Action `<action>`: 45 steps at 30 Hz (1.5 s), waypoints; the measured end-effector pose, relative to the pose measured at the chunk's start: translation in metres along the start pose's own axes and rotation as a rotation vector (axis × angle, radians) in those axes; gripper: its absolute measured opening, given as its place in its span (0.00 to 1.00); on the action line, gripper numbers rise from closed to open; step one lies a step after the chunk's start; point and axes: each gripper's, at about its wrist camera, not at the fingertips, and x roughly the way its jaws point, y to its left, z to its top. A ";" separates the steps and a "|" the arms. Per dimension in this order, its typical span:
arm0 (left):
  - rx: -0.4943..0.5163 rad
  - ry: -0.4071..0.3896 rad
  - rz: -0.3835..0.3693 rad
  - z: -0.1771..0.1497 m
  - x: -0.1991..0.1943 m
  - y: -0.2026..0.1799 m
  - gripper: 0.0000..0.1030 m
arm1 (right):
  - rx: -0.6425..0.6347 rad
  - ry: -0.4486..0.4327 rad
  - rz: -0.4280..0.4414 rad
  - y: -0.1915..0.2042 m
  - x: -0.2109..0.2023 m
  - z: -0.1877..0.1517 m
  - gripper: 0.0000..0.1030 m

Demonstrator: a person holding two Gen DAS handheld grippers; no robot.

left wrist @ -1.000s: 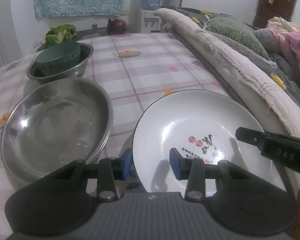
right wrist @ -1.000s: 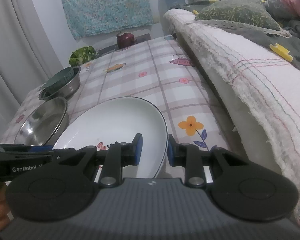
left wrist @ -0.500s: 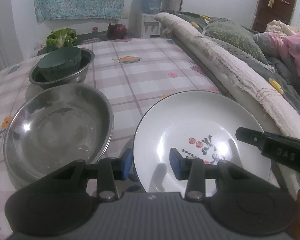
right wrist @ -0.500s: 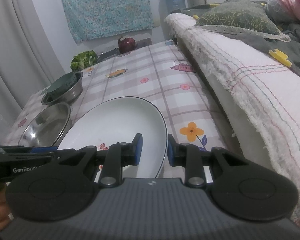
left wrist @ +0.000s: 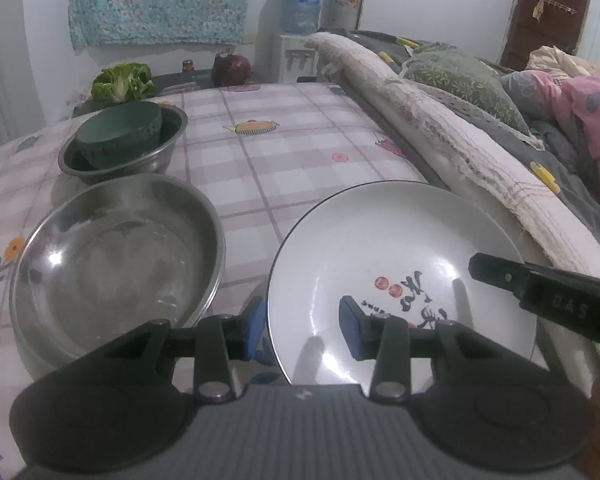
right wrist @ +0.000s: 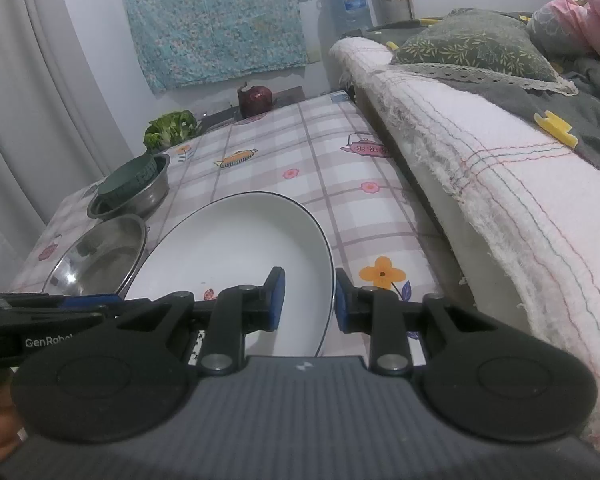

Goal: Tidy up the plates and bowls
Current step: 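Hold the white plate rim with both tools and move it above the basin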

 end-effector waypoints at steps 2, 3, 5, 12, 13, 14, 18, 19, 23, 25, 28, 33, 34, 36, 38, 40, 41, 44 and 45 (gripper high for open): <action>0.003 -0.008 -0.092 0.000 -0.005 -0.004 0.15 | 0.020 0.005 0.035 -0.002 0.001 -0.001 0.24; 0.028 -0.025 -0.102 0.000 -0.009 -0.011 0.17 | 0.022 0.010 0.045 0.000 0.003 -0.002 0.24; 0.100 -0.063 -0.086 -0.003 -0.015 -0.025 0.17 | -0.013 0.009 0.045 0.005 0.005 -0.003 0.21; 0.084 -0.076 -0.096 -0.014 -0.029 -0.007 0.18 | 0.040 0.020 0.000 -0.011 0.012 -0.007 0.22; 0.079 -0.073 -0.089 -0.014 -0.030 -0.003 0.19 | 0.040 0.013 -0.006 -0.012 0.011 -0.008 0.22; 0.076 -0.068 -0.080 -0.016 -0.029 0.001 0.19 | 0.043 0.005 -0.009 -0.013 0.009 -0.009 0.22; 0.043 -0.021 -0.046 -0.023 -0.024 0.018 0.27 | 0.067 -0.004 -0.004 -0.018 0.004 -0.014 0.22; 0.030 -0.008 -0.041 -0.025 -0.022 0.022 0.29 | 0.079 0.002 0.002 -0.021 0.004 -0.015 0.22; -0.029 0.057 -0.036 -0.030 -0.008 0.032 0.34 | 0.125 0.032 0.043 -0.028 0.006 -0.022 0.23; -0.057 0.082 -0.044 -0.031 0.000 0.034 0.34 | 0.143 0.050 0.067 -0.030 0.009 -0.025 0.23; -0.087 0.087 -0.056 -0.030 0.010 0.036 0.33 | 0.176 0.073 0.106 -0.032 0.015 -0.028 0.23; -0.070 0.085 -0.047 -0.027 0.013 0.029 0.23 | 0.216 0.103 0.156 -0.035 0.024 -0.031 0.21; -0.068 0.089 -0.050 -0.028 0.011 0.029 0.22 | 0.212 0.103 0.162 -0.034 0.025 -0.031 0.20; -0.076 0.105 -0.077 -0.029 0.004 0.029 0.21 | 0.170 0.099 0.139 -0.029 0.023 -0.030 0.20; -0.065 0.110 -0.094 -0.032 0.000 0.028 0.21 | 0.130 0.097 0.115 -0.026 0.021 -0.030 0.20; -0.065 0.122 -0.094 -0.033 0.003 0.028 0.22 | 0.136 0.099 0.124 -0.029 0.020 -0.029 0.20; -0.072 0.120 -0.097 -0.033 0.004 0.029 0.22 | 0.144 0.099 0.130 -0.030 0.021 -0.028 0.20; -0.073 0.127 -0.096 -0.028 0.010 0.031 0.23 | 0.147 0.099 0.132 -0.033 0.022 -0.027 0.20; -0.062 0.126 -0.096 -0.027 0.013 0.030 0.26 | 0.143 0.101 0.131 -0.033 0.023 -0.028 0.20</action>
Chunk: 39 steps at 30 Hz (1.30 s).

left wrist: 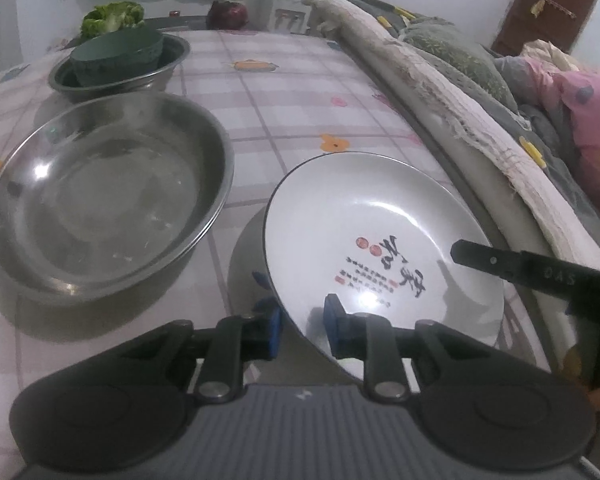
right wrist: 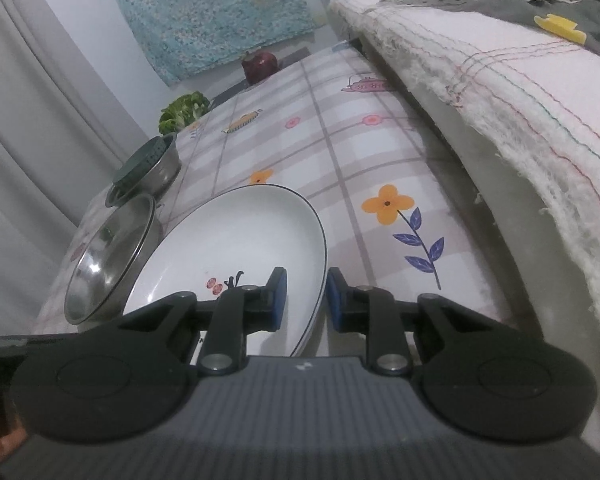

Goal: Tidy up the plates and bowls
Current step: 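Hold the white plate rim with both tools and move it above the basin, then lower the white plate into the steel basin with both tools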

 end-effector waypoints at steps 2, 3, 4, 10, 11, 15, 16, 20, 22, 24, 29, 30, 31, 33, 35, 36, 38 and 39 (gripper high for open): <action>0.005 -0.006 -0.002 0.003 0.005 0.001 0.28 | 0.001 0.006 0.001 0.000 0.004 -0.001 0.20; 0.006 -0.009 0.002 0.005 0.006 0.001 0.28 | 0.002 0.003 0.001 0.000 0.004 -0.001 0.20; 0.008 -0.011 0.005 0.006 0.007 0.001 0.28 | 0.002 0.001 0.001 0.000 0.005 -0.001 0.20; 0.016 -0.044 0.024 0.008 0.011 0.000 0.29 | 0.001 -0.015 -0.003 0.001 0.008 0.000 0.20; 0.016 -0.048 0.030 0.008 0.011 -0.001 0.29 | -0.006 -0.019 -0.010 0.003 0.009 0.000 0.20; 0.000 -0.042 0.034 0.010 0.008 0.001 0.28 | -0.041 -0.017 -0.050 0.012 0.009 0.001 0.21; 0.001 -0.047 0.033 0.011 0.006 0.001 0.28 | -0.047 -0.018 -0.056 0.014 0.008 0.001 0.21; 0.006 -0.067 0.022 0.012 -0.003 -0.001 0.29 | -0.055 -0.037 -0.056 0.017 -0.002 0.002 0.21; 0.006 -0.077 0.017 0.013 -0.007 -0.002 0.29 | -0.064 -0.050 -0.061 0.020 -0.009 0.003 0.21; 0.009 -0.088 0.014 0.014 -0.010 -0.004 0.29 | -0.076 -0.062 -0.067 0.023 -0.014 0.005 0.21; 0.015 -0.119 0.001 0.016 -0.021 -0.007 0.27 | -0.078 -0.084 -0.068 0.027 -0.025 0.009 0.21; 0.013 -0.125 -0.002 0.016 -0.022 -0.007 0.27 | -0.077 -0.089 -0.068 0.028 -0.027 0.010 0.21; 0.012 -0.130 -0.005 0.017 -0.024 -0.007 0.27 | -0.077 -0.093 -0.069 0.029 -0.029 0.011 0.21; 0.009 -0.143 -0.009 0.018 -0.029 -0.007 0.27 | -0.080 -0.102 -0.070 0.032 -0.032 0.012 0.21; 0.005 -0.157 -0.012 0.020 -0.034 -0.006 0.27 | -0.085 -0.112 -0.069 0.035 -0.036 0.014 0.21; 0.002 -0.164 -0.014 0.021 -0.036 -0.005 0.27 | -0.089 -0.118 -0.067 0.038 -0.038 0.016 0.21; -0.007 -0.181 -0.016 0.023 -0.042 -0.003 0.27 | -0.097 -0.128 -0.064 0.042 -0.041 0.019 0.21; -0.013 -0.189 -0.016 0.024 -0.044 -0.002 0.27 | -0.102 -0.133 -0.061 0.045 -0.043 0.021 0.21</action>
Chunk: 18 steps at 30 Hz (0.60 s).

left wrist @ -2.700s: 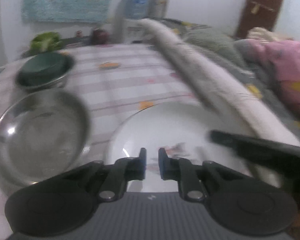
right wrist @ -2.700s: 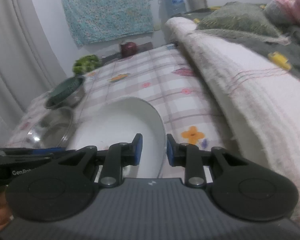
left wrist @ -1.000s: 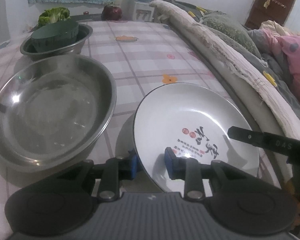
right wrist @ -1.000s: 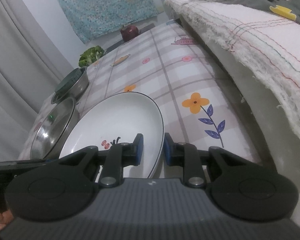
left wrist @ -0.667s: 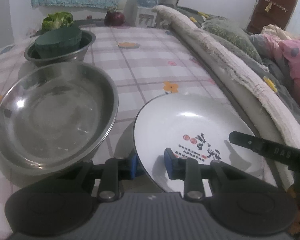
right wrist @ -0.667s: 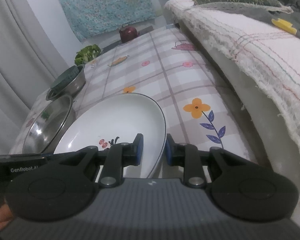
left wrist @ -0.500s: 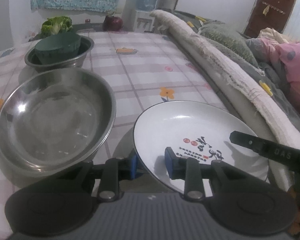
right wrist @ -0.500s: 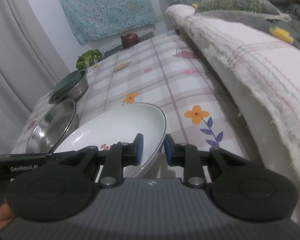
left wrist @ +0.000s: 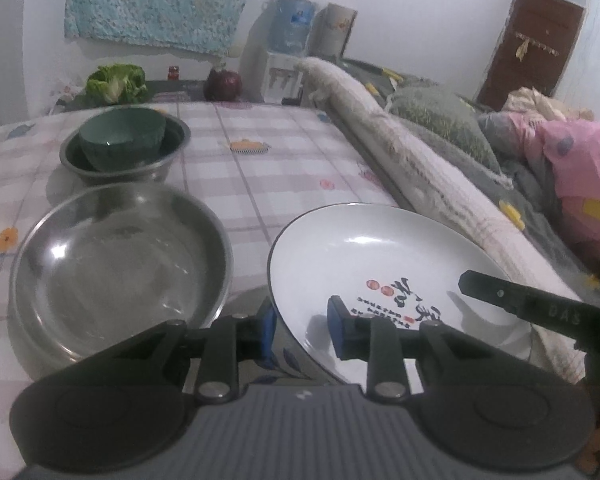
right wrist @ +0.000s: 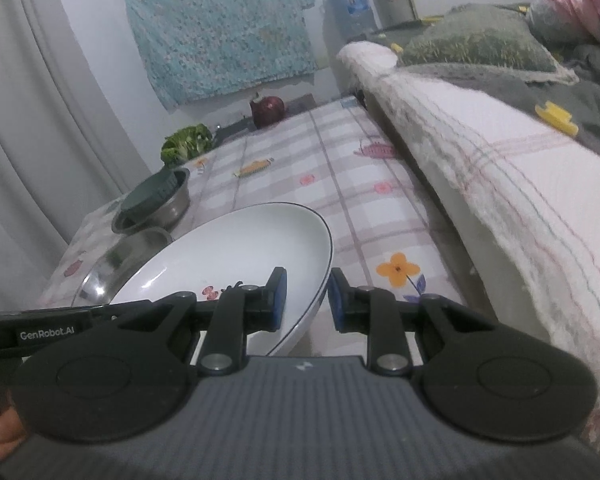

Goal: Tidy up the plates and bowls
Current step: 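Lower the white plate into the steel basin with both tools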

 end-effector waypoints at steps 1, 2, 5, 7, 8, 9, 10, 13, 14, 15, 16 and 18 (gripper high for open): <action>-0.005 -0.008 0.001 0.001 -0.003 0.002 0.27 | -0.004 -0.005 0.004 0.003 -0.001 0.002 0.21; -0.011 -0.018 0.003 0.003 -0.006 0.004 0.27 | -0.011 -0.010 0.008 0.006 -0.002 0.005 0.21; -0.030 -0.042 0.015 0.007 -0.014 0.013 0.27 | -0.030 -0.020 0.026 0.018 -0.002 0.013 0.21; -0.046 -0.058 0.025 0.010 -0.020 0.021 0.27 | -0.043 -0.023 0.041 0.028 0.001 0.017 0.21; -0.055 -0.067 0.033 0.011 -0.023 0.027 0.27 | -0.049 -0.022 0.048 0.032 0.003 0.018 0.21; -0.063 -0.075 0.041 0.012 -0.026 0.032 0.27 | -0.055 -0.020 0.057 0.037 0.005 0.019 0.21; -0.073 -0.083 0.051 0.013 -0.028 0.037 0.27 | -0.060 -0.016 0.066 0.043 0.008 0.020 0.21; -0.106 -0.107 0.085 0.014 -0.037 0.055 0.27 | -0.070 0.006 0.097 0.060 0.021 0.022 0.21; -0.118 -0.113 0.094 0.015 -0.039 0.061 0.27 | -0.075 0.015 0.107 0.066 0.025 0.023 0.21; -0.130 -0.118 0.104 0.015 -0.040 0.068 0.27 | -0.082 0.024 0.116 0.073 0.030 0.024 0.21; -0.140 -0.122 0.113 0.015 -0.042 0.074 0.27 | -0.091 0.031 0.124 0.079 0.034 0.024 0.21; -0.162 -0.126 0.132 0.015 -0.044 0.088 0.27 | -0.109 0.048 0.140 0.093 0.043 0.023 0.21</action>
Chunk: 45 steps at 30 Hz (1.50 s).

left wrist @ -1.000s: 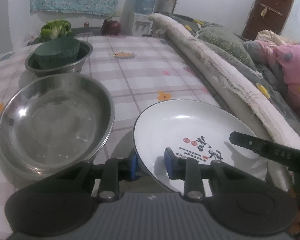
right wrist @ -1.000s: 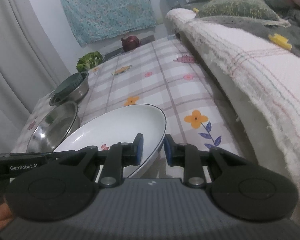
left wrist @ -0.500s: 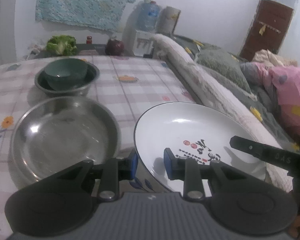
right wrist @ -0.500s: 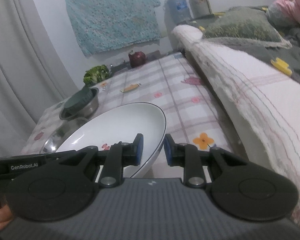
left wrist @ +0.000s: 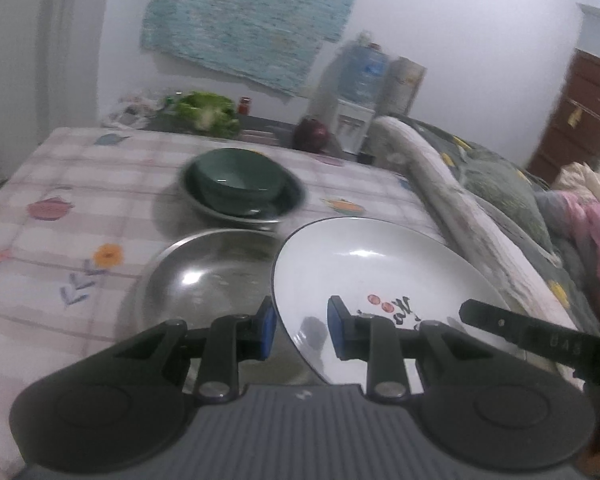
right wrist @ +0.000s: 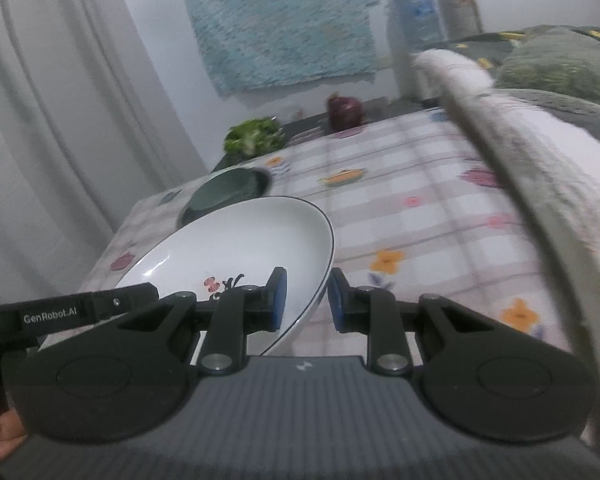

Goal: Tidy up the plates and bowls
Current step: 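Lower the white plate into the steel basin with both tools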

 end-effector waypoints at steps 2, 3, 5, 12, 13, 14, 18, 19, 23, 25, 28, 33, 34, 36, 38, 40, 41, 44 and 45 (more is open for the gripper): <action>-0.019 0.003 0.020 0.002 0.001 0.013 0.27 | -0.013 0.018 0.013 0.012 0.011 0.000 0.21; -0.027 0.005 0.027 0.002 0.001 0.019 0.27 | -0.016 0.027 0.019 0.018 0.017 0.000 0.21; -0.038 0.014 0.042 0.003 0.003 0.031 0.27 | -0.017 0.047 0.028 0.027 0.027 -0.001 0.21; -0.058 0.058 0.065 0.000 0.013 0.063 0.27 | -0.003 0.116 0.030 0.051 0.062 -0.012 0.21; -0.058 0.063 0.066 0.000 0.014 0.066 0.27 | -0.003 0.123 0.026 0.053 0.065 -0.014 0.21; -0.058 0.068 0.066 0.000 0.016 0.068 0.27 | -0.002 0.129 0.024 0.055 0.067 -0.015 0.21; -0.064 0.095 0.055 -0.001 0.024 0.077 0.27 | 0.006 0.145 0.006 0.059 0.075 -0.018 0.21; -0.066 0.102 0.051 -0.002 0.025 0.079 0.27 | 0.007 0.149 0.000 0.059 0.078 -0.019 0.21; -0.080 0.117 0.034 -0.003 0.029 0.085 0.25 | 0.020 0.170 -0.024 0.058 0.085 -0.021 0.22; -0.087 0.119 0.025 -0.003 0.029 0.087 0.25 | 0.026 0.173 -0.029 0.057 0.086 -0.020 0.22; -0.093 0.115 0.014 -0.003 0.028 0.090 0.25 | 0.030 0.168 -0.030 0.056 0.087 -0.019 0.23; -0.092 0.101 0.050 -0.002 0.024 0.092 0.32 | 0.026 0.145 -0.030 0.056 0.084 -0.016 0.28; -0.092 0.101 0.051 -0.003 0.024 0.094 0.32 | 0.025 0.144 -0.034 0.056 0.084 -0.016 0.29; -0.093 0.096 0.053 -0.003 0.022 0.095 0.32 | 0.030 0.147 -0.037 0.055 0.084 -0.016 0.31; -0.081 0.090 0.065 -0.003 0.021 0.095 0.32 | 0.037 0.153 -0.036 0.055 0.085 -0.018 0.31; -0.067 0.084 0.081 -0.003 0.022 0.093 0.32 | 0.036 0.158 -0.034 0.056 0.086 -0.019 0.31; -0.063 0.081 0.086 -0.003 0.022 0.093 0.32 | 0.035 0.160 -0.032 0.056 0.086 -0.020 0.31; -0.049 0.087 0.103 -0.004 0.027 0.092 0.32 | 0.032 0.163 -0.028 0.058 0.085 -0.021 0.32; -0.042 0.094 0.105 -0.004 0.030 0.091 0.32 | 0.034 0.163 -0.028 0.058 0.085 -0.021 0.32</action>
